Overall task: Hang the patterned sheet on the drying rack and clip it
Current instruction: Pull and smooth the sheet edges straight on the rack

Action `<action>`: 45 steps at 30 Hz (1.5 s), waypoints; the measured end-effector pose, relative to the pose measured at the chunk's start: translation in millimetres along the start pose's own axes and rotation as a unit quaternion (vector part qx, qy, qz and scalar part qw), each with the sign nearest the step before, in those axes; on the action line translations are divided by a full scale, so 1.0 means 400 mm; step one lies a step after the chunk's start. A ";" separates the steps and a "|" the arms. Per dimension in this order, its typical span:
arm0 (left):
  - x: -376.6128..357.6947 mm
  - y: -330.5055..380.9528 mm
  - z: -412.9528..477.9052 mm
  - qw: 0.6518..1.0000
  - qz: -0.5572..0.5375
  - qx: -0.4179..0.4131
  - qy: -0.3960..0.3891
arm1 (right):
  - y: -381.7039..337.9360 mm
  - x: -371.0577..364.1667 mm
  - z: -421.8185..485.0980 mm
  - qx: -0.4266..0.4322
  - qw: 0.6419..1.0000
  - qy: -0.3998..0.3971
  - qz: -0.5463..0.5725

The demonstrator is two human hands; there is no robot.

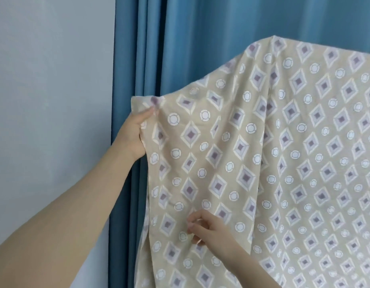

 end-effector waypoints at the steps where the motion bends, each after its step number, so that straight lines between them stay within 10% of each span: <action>1: -0.010 0.035 0.006 0.999 -0.021 -0.041 0.008 | 0.000 -0.003 0.003 -0.001 1.000 0.001 0.003; 5: -0.027 0.104 0.025 0.992 -0.003 -0.120 0.031 | -0.009 -0.008 0.007 0.003 1.000 -0.007 0.010; 20: -0.007 0.074 0.074 0.958 0.216 0.165 0.092 | -0.069 -0.017 0.054 0.030 0.999 0.001 0.026; 27: 0.024 0.213 0.065 0.955 0.079 -0.169 0.231 | -0.094 -0.012 0.078 0.039 0.999 0.010 0.020; 35: 0.038 0.190 0.067 0.957 0.157 -0.155 0.190 | -0.143 -0.009 0.122 0.067 0.997 0.028 0.027; 45: 0.043 0.177 0.108 0.881 0.263 -0.118 0.374 | -0.325 0.144 0.187 0.158 0.982 0.096 -0.031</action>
Point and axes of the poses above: each hand's wrist, its own z-axis towards the middle knuckle, its own x-axis out of the back of the hand, y = z × x, the point moved 5 cm from there along z, towards the middle knuckle, and after that the axes turned 11 degrees about x, right-handed, at the moved point
